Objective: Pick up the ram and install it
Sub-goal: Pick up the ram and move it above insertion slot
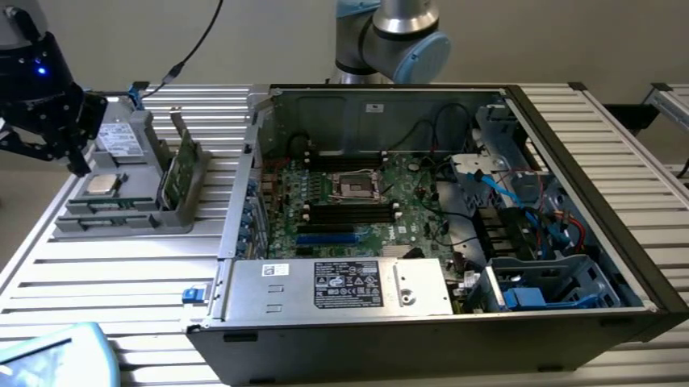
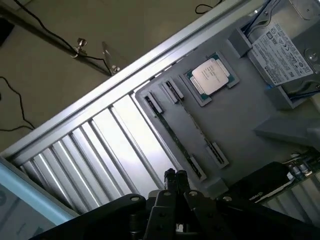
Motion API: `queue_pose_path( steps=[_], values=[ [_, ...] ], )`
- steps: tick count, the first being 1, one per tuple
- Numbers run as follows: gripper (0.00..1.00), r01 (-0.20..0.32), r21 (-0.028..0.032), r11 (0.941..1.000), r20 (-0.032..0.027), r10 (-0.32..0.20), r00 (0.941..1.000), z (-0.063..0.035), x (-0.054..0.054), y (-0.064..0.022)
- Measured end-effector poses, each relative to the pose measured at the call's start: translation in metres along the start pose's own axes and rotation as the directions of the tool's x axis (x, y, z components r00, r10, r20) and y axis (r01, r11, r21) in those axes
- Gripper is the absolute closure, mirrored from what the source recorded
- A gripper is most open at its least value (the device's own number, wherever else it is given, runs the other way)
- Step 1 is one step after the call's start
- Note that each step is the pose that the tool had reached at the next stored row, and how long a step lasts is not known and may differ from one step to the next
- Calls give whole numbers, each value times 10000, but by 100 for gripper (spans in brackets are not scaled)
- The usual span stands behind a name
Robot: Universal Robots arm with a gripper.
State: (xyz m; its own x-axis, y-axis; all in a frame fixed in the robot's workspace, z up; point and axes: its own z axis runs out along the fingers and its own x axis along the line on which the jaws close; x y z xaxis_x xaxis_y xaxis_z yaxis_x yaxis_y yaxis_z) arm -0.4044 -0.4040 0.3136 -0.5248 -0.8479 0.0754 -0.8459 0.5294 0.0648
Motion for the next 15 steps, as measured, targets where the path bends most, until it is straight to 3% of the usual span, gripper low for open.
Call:
queue_pose_path(
  steps=[5,10,15],
  values=[
    [89,849,43,9964,75,-850,9964,1,0,1],
    [89,1547,72,9879,240,-1548,9877,1,0,0],
    [89,2234,106,9747,410,-2236,9738,1,0,0]
  ],
)
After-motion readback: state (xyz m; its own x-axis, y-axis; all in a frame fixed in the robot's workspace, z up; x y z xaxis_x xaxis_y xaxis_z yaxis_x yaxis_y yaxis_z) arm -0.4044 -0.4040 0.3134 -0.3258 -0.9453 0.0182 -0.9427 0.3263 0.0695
